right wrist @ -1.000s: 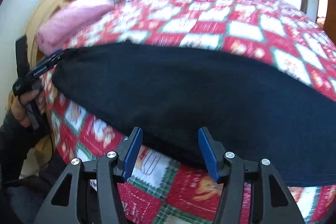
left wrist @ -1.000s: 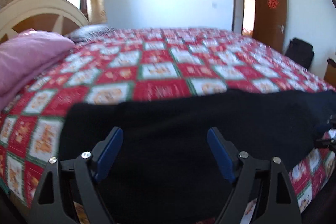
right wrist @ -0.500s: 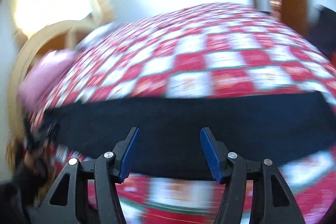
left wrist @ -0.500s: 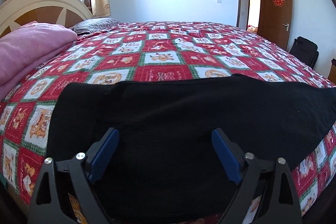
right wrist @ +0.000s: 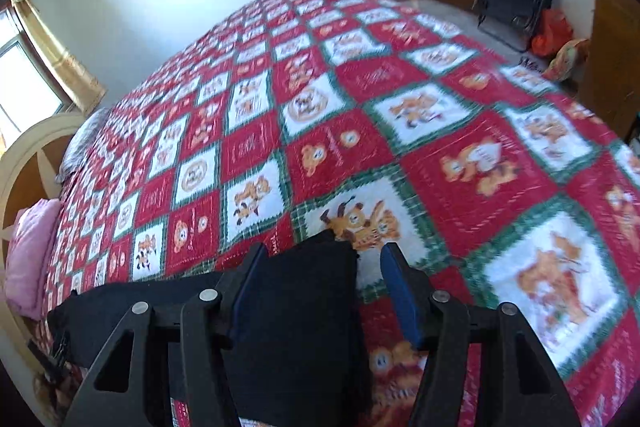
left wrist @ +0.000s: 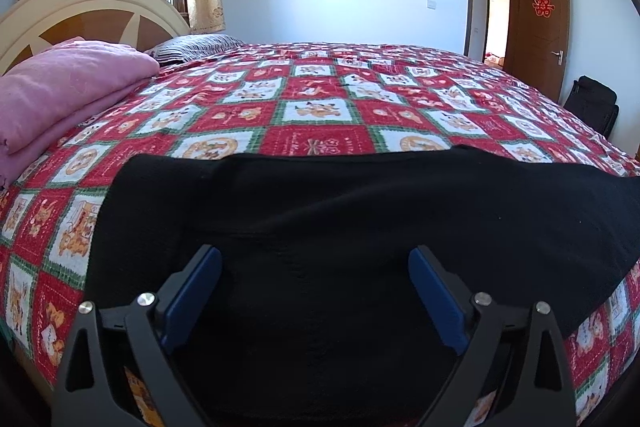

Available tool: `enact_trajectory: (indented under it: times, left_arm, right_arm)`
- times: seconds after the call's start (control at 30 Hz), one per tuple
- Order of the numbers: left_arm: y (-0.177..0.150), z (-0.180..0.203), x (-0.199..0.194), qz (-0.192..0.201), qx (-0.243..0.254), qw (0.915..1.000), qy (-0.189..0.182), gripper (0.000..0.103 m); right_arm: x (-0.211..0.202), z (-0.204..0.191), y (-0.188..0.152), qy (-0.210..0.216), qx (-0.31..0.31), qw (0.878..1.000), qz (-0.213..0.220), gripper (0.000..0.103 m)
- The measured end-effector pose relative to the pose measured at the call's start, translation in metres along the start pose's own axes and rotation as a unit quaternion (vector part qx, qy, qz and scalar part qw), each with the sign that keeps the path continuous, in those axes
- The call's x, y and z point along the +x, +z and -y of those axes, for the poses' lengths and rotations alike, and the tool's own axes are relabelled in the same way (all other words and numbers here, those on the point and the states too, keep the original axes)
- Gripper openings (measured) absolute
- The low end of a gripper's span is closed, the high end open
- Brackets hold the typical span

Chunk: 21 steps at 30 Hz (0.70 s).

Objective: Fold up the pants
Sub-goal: 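Grasp the pants edge with the right gripper and lift it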

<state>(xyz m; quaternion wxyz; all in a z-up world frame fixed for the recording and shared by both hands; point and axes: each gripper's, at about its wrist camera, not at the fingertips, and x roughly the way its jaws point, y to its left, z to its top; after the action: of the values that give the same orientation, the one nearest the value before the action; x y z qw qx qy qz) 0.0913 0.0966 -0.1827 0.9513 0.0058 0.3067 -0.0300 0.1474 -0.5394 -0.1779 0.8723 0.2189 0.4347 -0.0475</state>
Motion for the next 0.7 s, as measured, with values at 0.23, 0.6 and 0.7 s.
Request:
enact_trajectory:
  times: [0.23,0.6,0.7]
  left_arm:
    - [0.0,0.0,0.0,-0.001,0.0,1.0,0.002,0.099]
    - [-0.001,0.0,-0.001,0.004,-0.002,1.0,0.003,0.099]
    - [-0.002,0.001,-0.003,0.004,-0.001,1.0,0.004,0.099]
  right_arm:
    - [-0.005,-0.013,-0.006,-0.027,-0.041,0.998,0.034,0.006]
    - [0.018,-0.01,0.0,-0.081,-0.041,0.996,0.015,0.018]
    - [-0.007,-0.017,-0.007,-0.133,-0.056,0.988,0.05,0.048]
